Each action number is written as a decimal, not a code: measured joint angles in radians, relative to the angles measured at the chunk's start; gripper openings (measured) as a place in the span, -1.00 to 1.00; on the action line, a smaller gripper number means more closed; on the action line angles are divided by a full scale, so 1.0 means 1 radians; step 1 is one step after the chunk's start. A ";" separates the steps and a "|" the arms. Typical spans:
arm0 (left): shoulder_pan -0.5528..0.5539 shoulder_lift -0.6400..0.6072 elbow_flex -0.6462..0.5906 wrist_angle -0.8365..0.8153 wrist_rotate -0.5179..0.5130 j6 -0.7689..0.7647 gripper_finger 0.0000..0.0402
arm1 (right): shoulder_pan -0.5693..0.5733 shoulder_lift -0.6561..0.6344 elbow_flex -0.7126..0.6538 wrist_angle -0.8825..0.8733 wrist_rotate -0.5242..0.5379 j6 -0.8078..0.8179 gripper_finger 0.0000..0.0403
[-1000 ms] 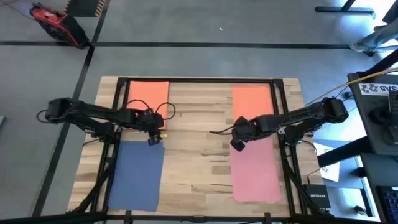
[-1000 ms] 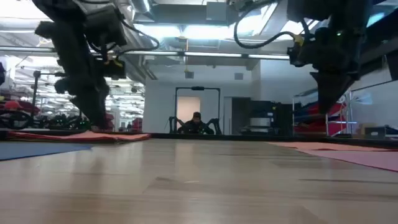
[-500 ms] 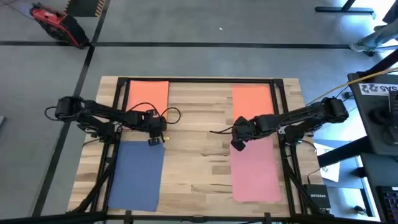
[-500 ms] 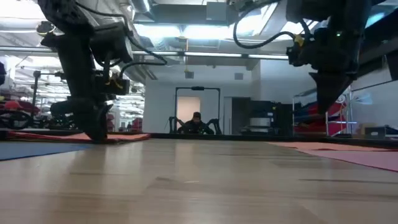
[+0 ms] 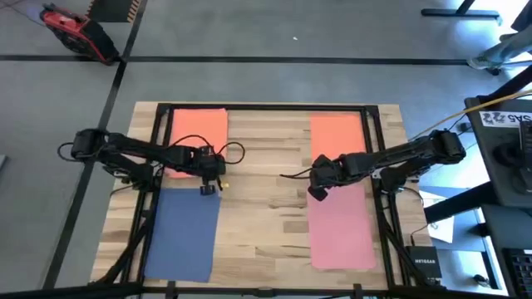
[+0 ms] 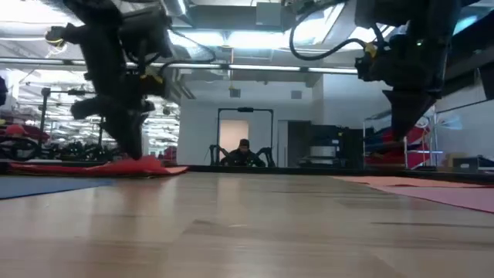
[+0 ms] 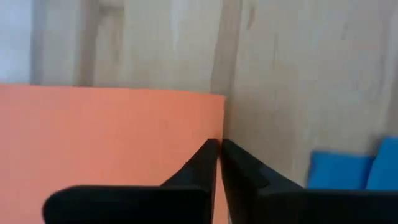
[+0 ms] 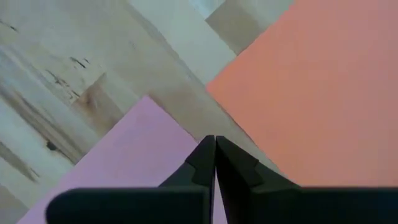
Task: Organize paper
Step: Stack the orange colored paper on top of the orange colored paper
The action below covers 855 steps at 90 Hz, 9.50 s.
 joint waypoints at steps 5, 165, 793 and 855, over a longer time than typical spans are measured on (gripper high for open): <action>0.000 0.000 0.013 -0.002 0.013 -0.001 -0.99 | 0.000 0.000 0.000 0.000 0.000 0.000 -1.00; -0.005 -0.001 0.104 0.320 0.120 -0.145 -1.00 | -0.351 0.587 0.000 1.685 -0.516 1.009 -0.49; 0.125 -0.203 -0.105 0.917 0.173 -0.664 -1.00 | -0.855 -0.232 -0.185 -0.235 -0.182 0.308 -0.14; 0.162 -0.203 -0.105 0.869 0.170 -0.657 -1.00 | -0.854 -0.193 0.106 -0.077 -0.168 0.023 -0.41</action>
